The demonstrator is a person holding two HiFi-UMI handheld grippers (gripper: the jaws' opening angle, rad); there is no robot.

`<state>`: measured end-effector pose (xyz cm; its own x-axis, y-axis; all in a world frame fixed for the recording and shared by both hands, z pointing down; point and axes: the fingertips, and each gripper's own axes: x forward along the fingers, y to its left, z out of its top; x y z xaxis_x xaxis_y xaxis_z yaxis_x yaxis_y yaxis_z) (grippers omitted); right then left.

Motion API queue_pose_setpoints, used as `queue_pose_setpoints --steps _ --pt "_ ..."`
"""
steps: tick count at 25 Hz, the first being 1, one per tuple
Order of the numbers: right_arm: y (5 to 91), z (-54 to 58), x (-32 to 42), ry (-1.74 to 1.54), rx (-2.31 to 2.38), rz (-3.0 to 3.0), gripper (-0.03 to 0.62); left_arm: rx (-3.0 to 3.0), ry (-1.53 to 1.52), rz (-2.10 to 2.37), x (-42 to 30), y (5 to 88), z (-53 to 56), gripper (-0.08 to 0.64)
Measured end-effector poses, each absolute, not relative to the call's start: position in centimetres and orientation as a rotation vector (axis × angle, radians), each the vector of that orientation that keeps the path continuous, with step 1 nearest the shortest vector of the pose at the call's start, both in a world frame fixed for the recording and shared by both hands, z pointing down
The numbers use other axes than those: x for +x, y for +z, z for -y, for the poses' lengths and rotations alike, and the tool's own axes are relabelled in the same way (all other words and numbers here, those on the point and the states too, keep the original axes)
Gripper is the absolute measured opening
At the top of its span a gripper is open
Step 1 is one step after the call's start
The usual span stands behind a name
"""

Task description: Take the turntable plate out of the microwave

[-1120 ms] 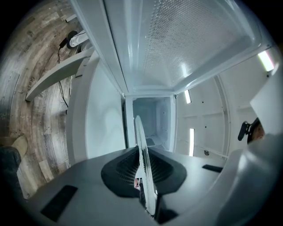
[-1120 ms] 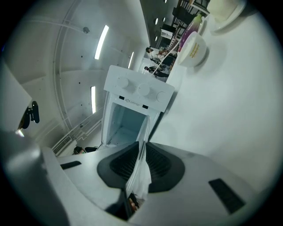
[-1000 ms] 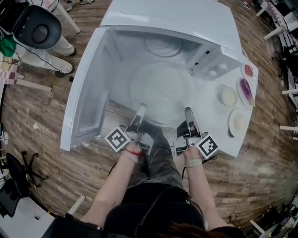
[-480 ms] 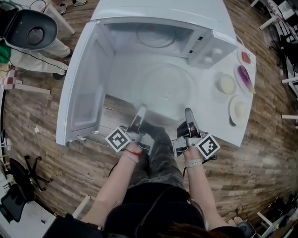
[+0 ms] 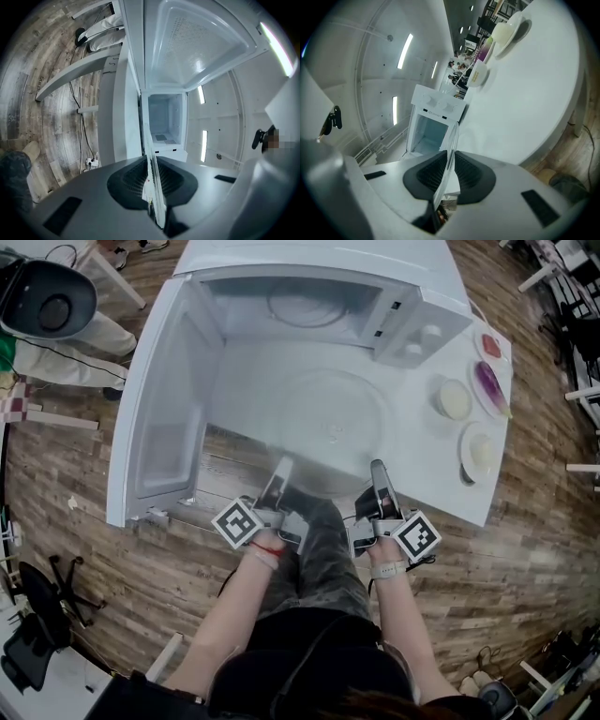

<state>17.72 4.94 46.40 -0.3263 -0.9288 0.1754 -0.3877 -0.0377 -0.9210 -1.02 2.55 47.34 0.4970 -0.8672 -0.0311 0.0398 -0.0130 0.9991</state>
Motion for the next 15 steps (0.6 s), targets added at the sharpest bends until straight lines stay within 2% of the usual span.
queue_pose_setpoints --steps 15 --pt "47.5 -5.8 16.9 -1.394 -1.368 -1.736 0.063 1.393 -0.855 0.822 -1.9 48.4 -3.9 0.035"
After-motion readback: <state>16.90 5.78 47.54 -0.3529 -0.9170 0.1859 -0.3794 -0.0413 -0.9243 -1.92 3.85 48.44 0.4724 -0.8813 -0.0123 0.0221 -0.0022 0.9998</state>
